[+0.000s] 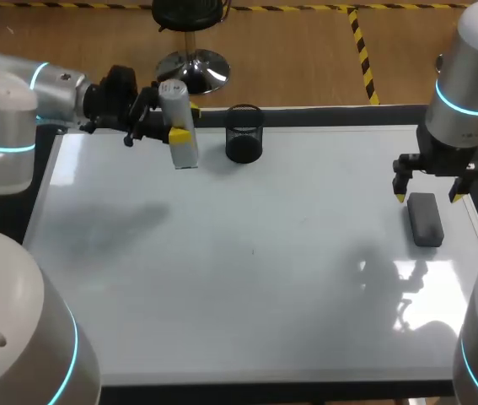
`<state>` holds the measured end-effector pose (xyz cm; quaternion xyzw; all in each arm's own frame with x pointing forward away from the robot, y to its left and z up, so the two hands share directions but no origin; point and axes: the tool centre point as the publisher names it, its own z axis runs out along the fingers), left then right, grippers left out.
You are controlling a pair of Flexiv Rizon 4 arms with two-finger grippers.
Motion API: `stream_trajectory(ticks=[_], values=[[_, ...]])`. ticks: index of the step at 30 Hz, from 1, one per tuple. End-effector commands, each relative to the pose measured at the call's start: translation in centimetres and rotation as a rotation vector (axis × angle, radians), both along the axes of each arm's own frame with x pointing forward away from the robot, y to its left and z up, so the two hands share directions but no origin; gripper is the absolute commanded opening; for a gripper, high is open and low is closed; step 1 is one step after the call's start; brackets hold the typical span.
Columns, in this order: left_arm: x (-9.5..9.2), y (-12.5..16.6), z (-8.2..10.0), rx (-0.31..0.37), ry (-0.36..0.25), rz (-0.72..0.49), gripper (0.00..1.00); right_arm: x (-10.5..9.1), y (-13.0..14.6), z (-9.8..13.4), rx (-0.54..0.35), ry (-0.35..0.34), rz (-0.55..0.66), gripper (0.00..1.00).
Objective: Pick up the inspection probe, press it on each red-marked spot on the whiteboard one by one, put down the probe, pick up the eraser, and wipe off all the red marks.
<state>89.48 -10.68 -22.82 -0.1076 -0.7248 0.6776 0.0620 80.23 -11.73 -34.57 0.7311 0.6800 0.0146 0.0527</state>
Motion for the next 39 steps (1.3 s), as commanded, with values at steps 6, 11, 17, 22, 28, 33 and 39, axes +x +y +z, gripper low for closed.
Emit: stream_trajectory(ticks=[6,11,17,22,28,33,39], values=[[2.8,-2.0,1.1,0.007,-0.007,-0.105,0.0,-0.1,-0.1,0.1,0.0,0.0,0.001,1.0],[4.1,-2.8,1.9,0.007,-0.017,-0.127,0.0,-0.1,-0.1,0.1,0.0,0.0,0.001,1.0],[5.3,-3.9,2.6,0.01,-0.026,-0.16,0.0,-0.1,-0.1,0.1,0.0,0.0,0.001,1.0],[6.3,-4.6,2.8,0.013,-0.024,-0.175,0.0,-0.1,-0.1,0.1,0.0,0.0,0.001,1.0],[7.3,-5.2,3.2,0.003,-0.024,-0.186,0.0,-0.1,-0.1,0.1,0.0,0.0,0.001,1.0],[8.2,-6.0,3.1,-0.007,-0.022,-0.199,0.0,-0.1,-0.1,0.1,0.0,0.0,0.001,1.0],[9.3,-7.1,2.7,0.0,-0.01,-0.223,0.0,-0.1,-0.1,0.1,0.0,0.0,0.001,1.0]])
